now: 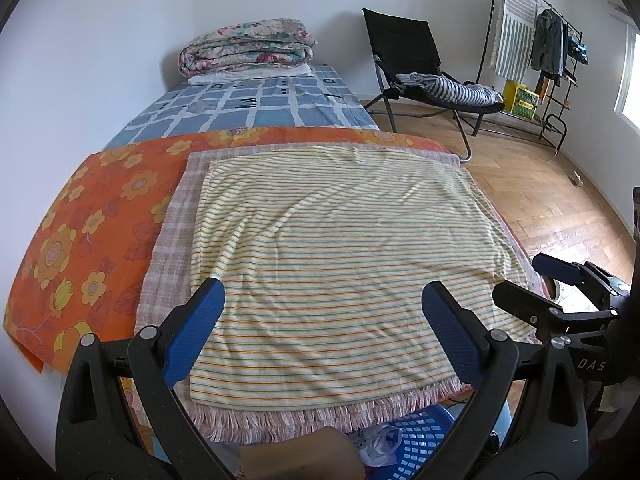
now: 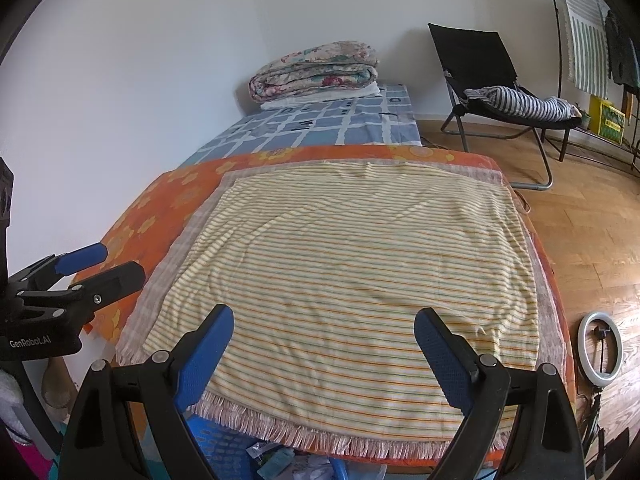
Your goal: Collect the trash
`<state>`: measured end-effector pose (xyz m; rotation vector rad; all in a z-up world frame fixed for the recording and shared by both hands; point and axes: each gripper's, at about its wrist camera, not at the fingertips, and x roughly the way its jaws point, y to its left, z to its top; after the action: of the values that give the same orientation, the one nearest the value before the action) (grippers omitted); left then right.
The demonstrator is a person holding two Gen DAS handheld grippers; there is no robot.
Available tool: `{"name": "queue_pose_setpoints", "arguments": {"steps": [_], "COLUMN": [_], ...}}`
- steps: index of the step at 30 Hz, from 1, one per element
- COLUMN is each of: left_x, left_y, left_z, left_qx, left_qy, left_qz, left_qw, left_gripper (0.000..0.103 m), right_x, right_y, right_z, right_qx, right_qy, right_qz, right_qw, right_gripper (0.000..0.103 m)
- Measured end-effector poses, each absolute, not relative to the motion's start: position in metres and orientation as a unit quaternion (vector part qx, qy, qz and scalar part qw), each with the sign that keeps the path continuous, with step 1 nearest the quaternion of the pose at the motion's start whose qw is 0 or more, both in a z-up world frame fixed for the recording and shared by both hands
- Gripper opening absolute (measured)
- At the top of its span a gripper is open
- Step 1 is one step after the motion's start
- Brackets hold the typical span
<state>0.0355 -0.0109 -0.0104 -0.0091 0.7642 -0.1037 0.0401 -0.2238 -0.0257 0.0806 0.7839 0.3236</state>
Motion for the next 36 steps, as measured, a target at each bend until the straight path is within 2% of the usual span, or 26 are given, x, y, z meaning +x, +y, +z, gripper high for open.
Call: {"name": "queue_pose_setpoints", "arguments": {"steps": [36], "left_x": [0.0323], "left_y": [-0.0101], "left_z": [-0.0108], "left_qx": [-0.003], "left_qy": [0.372], "left_qz": [-0.043], "left_qw": [0.927], "left_gripper": [0.101], "right_x": [0.0364], "right_y": [-0.2226], "right_z": [-0.0284], "right_qx": [0.037], "right_qy": [0.384], "right_qz": [0.157], "right_qw": [0.909], "right_gripper": [0.093]}}
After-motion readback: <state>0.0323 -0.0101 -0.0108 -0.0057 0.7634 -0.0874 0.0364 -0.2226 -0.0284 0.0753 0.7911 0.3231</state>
